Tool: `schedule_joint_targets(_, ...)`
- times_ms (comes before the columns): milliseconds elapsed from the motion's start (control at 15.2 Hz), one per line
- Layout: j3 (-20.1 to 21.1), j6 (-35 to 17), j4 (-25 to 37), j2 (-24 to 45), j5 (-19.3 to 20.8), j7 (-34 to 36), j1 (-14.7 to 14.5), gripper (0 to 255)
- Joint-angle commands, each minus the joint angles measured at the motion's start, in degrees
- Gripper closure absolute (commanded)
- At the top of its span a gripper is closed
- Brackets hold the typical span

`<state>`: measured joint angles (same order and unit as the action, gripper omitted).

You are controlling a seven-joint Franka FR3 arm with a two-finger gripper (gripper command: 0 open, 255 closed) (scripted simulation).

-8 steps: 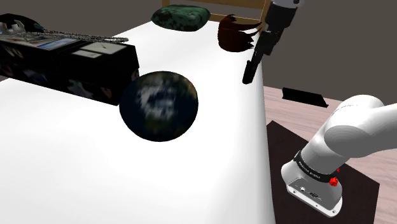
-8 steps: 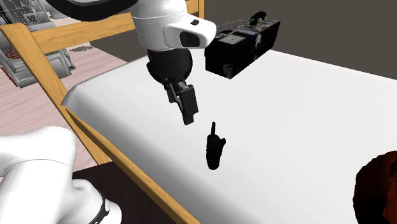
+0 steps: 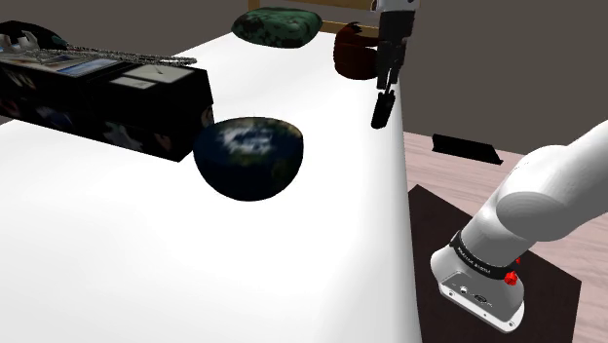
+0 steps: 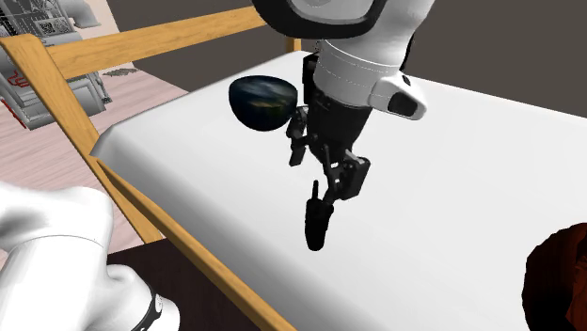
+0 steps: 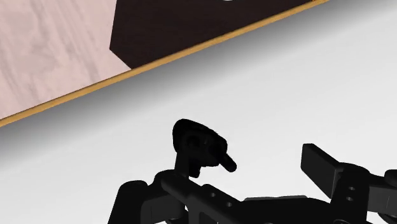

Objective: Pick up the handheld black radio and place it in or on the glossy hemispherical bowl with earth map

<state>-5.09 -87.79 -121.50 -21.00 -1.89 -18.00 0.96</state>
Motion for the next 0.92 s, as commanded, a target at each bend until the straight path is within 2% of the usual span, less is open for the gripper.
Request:
schedule_joint_targets(0, -2.32, 4.4, 6.66, 8.89, -0.7, -4.37, 0.23, 0)
schedule_joint_targets(132, -3.67, 8.64, 13.04, 16.84, -1.5, -7.82, 0.67, 0)
schedule_joint_targets(594, -3.29, 3.42, 5.58, 14.55, -1.36, -7.62, 0.64, 0)
schedule_joint_targets(858, -3.27, 2.99, 5.0, 14.39, -1.35, -7.61, 0.63, 0)
